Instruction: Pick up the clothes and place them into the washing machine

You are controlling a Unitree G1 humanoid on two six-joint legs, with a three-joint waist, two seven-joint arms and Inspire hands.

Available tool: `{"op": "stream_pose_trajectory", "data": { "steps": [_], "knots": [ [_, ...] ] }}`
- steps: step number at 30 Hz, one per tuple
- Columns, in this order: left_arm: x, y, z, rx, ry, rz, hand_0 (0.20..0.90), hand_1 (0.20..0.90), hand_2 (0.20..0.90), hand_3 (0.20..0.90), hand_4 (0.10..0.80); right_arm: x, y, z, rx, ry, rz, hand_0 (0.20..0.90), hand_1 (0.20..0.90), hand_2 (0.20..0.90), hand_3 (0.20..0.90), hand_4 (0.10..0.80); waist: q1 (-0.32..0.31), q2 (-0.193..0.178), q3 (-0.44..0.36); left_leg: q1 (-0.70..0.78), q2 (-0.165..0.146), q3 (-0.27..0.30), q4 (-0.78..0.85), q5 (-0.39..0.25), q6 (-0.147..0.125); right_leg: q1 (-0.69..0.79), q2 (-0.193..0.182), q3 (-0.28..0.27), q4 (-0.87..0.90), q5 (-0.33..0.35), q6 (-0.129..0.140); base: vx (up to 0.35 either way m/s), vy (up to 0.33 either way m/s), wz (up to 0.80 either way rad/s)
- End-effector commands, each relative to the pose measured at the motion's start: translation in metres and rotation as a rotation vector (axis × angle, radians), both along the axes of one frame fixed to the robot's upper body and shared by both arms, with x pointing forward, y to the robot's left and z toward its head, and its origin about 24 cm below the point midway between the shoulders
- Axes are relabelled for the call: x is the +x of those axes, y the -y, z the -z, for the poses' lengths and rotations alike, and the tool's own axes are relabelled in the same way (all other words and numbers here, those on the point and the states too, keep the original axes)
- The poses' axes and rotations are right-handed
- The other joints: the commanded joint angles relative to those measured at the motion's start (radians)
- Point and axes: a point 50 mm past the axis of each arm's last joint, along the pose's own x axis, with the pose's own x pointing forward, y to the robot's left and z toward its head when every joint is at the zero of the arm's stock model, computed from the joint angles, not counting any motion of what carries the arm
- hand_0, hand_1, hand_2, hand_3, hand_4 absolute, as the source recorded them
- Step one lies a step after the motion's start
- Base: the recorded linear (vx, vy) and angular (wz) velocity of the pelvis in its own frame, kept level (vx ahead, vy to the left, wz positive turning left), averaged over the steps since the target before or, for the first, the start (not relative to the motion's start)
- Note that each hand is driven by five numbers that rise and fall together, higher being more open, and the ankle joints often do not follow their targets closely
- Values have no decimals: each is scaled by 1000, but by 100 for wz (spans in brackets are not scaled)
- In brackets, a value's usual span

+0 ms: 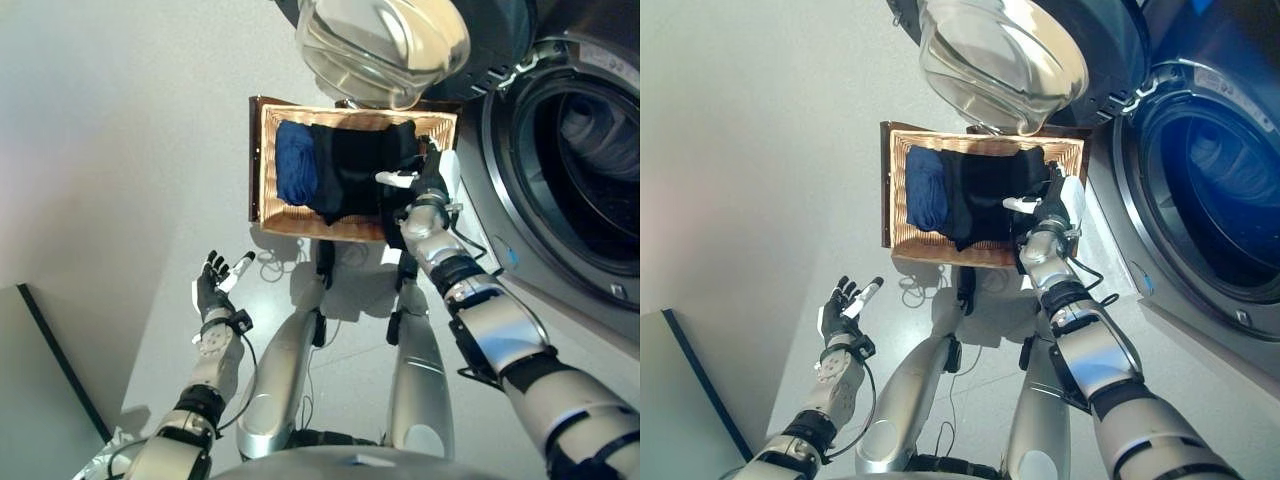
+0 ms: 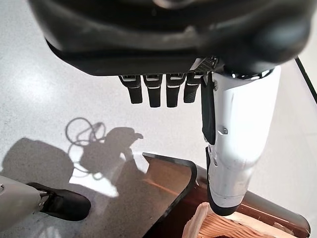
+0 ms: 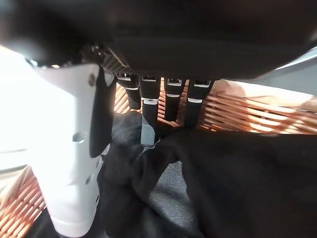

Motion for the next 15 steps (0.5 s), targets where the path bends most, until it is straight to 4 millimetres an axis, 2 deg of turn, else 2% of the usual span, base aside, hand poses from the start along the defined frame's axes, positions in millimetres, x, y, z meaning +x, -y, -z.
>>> {"op": "stream_pose_trajectory", "data": {
  "steps": [1,4,5,6,8,11,12,14,15],
  "knots": [
    [-3,-27,-12,66,71,-56,900,900,900,900,800,13,-48,-46,3,151,-199,900,900,900,900,800,43,37,-5,-51,-21,25,34,-11,-80,-43,10,37,98,-67,2,0,0,0],
    [-3,-27,-11,64,68,-56,900,900,900,900,800,13,-54,-48,2,159,-224,900,900,900,900,800,43,33,-5,-53,-21,24,35,-11,-80,-46,11,36,100,-66,1,0,0,0],
    [-3,-27,-11,63,65,-54,900,900,900,900,800,13,-59,-50,4,162,-248,667,667,667,667,633,43,29,-5,-54,-21,24,35,-11,-79,-47,12,35,100,-65,1,0,0,0],
    [-3,-27,-11,62,66,-55,900,900,900,900,800,13,-61,-50,8,161,-255,535,535,535,535,539,44,28,-5,-54,-21,25,36,-12,-79,-47,13,34,100,-65,1,0,0,0],
    [-3,-27,-12,62,70,-54,900,900,900,900,800,14,-64,-53,5,168,-264,475,475,475,475,496,45,27,-5,-57,-19,25,39,-12,-78,-50,12,33,103,-66,1,0,0,0],
    [-3,-28,-12,63,72,-54,900,900,900,900,800,15,-65,-55,14,171,-271,447,447,447,447,476,46,27,-5,-62,-19,24,43,-13,-78,-54,13,34,105,-66,1,0,0,0],
    [-3,-29,-12,64,69,-54,900,900,900,900,800,15,-67,-58,24,177,-276,332,332,332,332,394,49,27,-5,-67,-18,22,44,-11,-79,-58,14,34,107,-68,0,0,0,0],
    [-4,-29,-12,65,68,-55,900,900,900,900,800,16,-69,-64,16,188,-283,200,200,200,200,300,51,28,-5,-69,-17,21,43,-10,-79,-59,14,33,107,-69,-1,-9,-2,3],
    [-4,-30,-11,64,66,-56,900,900,900,900,800,17,-69,-65,19,189,-282,200,200,200,200,300,52,29,-5,-70,-17,21,43,-9,-79,-60,14,33,108,-69,-1,0,0,0]
  ]
}}
